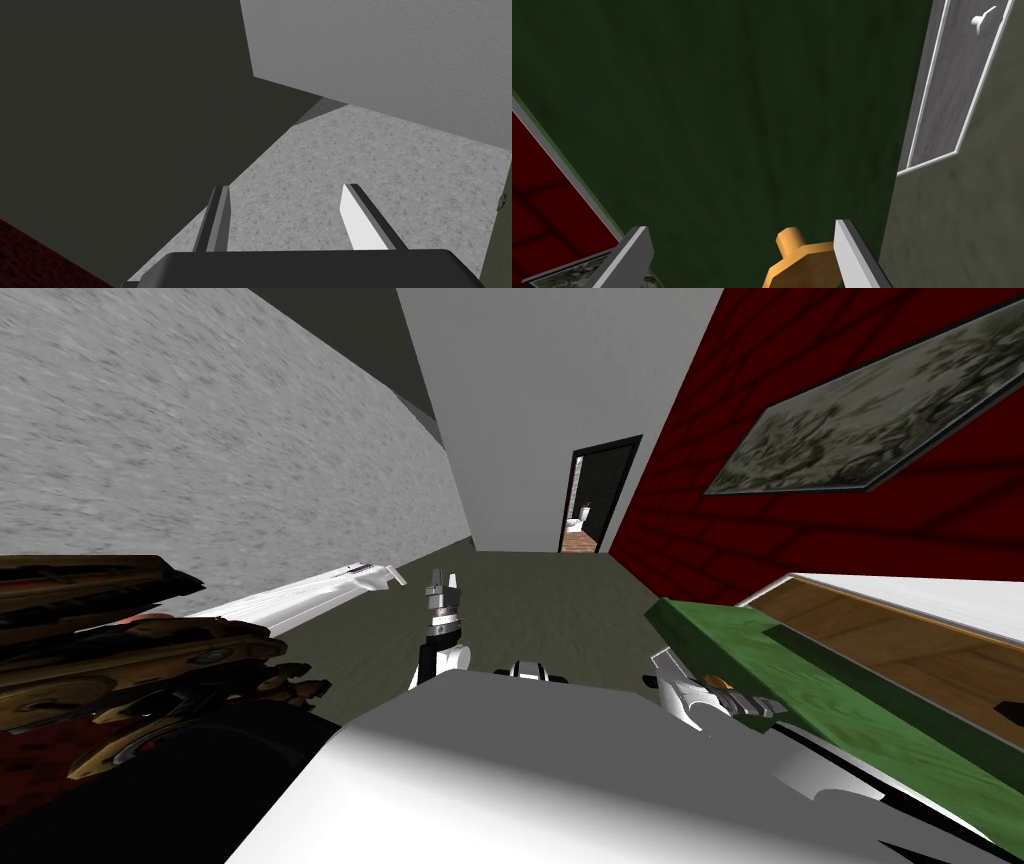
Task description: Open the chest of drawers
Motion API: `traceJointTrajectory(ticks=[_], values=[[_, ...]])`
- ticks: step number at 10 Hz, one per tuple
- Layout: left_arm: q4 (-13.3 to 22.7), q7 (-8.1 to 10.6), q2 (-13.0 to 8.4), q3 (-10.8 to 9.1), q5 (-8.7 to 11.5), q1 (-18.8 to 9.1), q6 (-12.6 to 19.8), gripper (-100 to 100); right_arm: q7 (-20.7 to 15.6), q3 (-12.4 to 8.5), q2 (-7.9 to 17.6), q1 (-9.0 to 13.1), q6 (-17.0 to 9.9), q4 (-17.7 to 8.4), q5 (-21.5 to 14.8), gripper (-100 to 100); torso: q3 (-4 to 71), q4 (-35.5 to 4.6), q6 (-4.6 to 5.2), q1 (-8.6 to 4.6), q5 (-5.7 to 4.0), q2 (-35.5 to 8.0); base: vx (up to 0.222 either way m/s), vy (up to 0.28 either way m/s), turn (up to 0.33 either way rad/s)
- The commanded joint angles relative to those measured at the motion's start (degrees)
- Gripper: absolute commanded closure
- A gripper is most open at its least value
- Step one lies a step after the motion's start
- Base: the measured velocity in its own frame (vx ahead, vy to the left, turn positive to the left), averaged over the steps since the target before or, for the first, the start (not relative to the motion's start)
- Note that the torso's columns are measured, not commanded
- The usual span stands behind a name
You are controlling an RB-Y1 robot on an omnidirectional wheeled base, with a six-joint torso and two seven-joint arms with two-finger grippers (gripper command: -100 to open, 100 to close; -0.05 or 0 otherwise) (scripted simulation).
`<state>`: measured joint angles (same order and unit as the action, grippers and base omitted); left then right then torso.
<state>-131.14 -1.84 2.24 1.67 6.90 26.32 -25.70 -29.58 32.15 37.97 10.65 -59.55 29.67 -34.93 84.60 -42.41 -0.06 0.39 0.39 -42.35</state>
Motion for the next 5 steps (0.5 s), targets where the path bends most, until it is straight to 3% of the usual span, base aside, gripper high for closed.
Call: traceJointTrajectory(ticks=[1,5], values=[[0.0,0.0,0.0,0.0,0.0,0.0,0.0,0,-0.04,0.0,-0.09,-0.1,0.04,0.08,0.05,0,0.0,0.03,0.03,-0.06,-0.08,0.01,0.0,0.0,0.0],[0.0,0.0,0.0,0.0,0.0,0.0,0.0,0,-0.05,0.02,-0.22,-0.17,0.14,0.07,0.1,0,-0.03,0.12,0.06,-0.39,-0.38,0.06,0.0,0.0,0.0]])
